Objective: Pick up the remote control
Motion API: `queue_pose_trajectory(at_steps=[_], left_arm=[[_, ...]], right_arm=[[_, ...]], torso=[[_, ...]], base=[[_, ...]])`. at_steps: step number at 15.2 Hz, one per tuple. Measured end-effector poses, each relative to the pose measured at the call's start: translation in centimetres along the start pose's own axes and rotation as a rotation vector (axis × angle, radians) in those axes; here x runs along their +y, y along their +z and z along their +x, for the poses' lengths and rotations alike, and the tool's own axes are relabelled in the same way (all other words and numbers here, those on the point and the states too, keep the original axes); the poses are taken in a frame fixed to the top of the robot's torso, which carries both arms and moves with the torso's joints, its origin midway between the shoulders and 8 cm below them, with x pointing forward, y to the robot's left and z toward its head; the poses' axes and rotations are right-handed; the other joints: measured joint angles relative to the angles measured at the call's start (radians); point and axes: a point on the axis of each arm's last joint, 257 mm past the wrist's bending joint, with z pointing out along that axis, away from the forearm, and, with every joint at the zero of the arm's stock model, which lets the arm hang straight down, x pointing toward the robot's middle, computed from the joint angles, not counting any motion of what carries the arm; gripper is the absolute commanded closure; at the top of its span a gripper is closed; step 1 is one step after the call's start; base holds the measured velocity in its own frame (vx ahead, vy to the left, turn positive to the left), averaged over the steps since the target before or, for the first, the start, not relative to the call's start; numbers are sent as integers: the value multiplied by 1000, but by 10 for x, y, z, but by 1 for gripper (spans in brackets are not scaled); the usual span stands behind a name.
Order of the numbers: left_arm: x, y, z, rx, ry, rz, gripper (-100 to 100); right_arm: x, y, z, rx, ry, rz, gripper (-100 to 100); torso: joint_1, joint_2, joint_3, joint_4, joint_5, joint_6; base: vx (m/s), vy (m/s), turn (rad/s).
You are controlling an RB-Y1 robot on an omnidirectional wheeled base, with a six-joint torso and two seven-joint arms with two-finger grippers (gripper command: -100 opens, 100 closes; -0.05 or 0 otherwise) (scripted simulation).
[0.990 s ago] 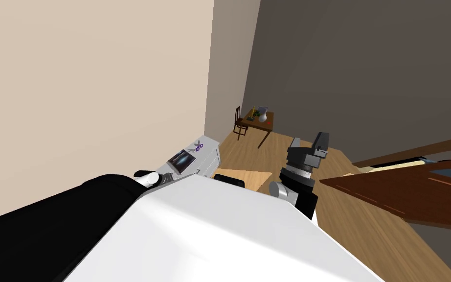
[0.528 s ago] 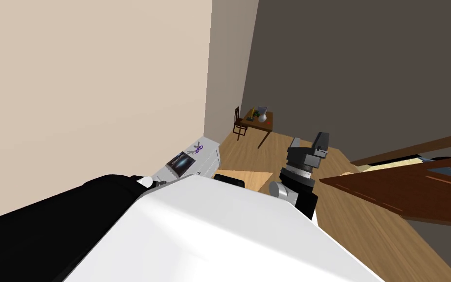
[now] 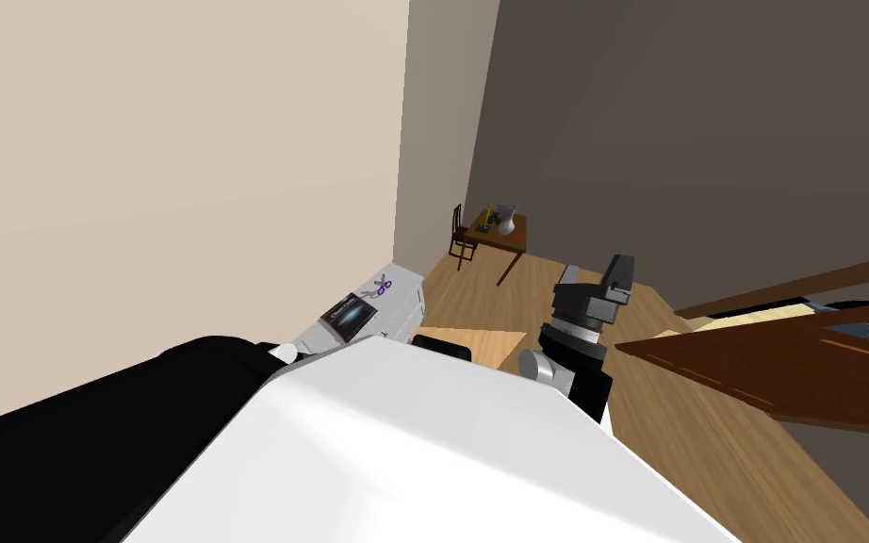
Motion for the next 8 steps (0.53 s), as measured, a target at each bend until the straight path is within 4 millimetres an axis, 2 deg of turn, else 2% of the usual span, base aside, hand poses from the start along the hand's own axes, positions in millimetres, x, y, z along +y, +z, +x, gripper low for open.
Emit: queue_pose_trajectory(at_steps=[5, 8], left_arm=[[0, 0, 0, 0, -3, 1, 100], [-1, -12, -2, -1, 0, -1, 100]], right_arm=[[0, 0, 0, 0, 0, 0, 0], [0, 0, 0, 0, 0, 0, 0]], torso=[[0, -1, 0, 0, 0, 1], [-1, -2, -1, -1, -1, 1]], base=[[2, -1, 0], [18, -5, -2]])
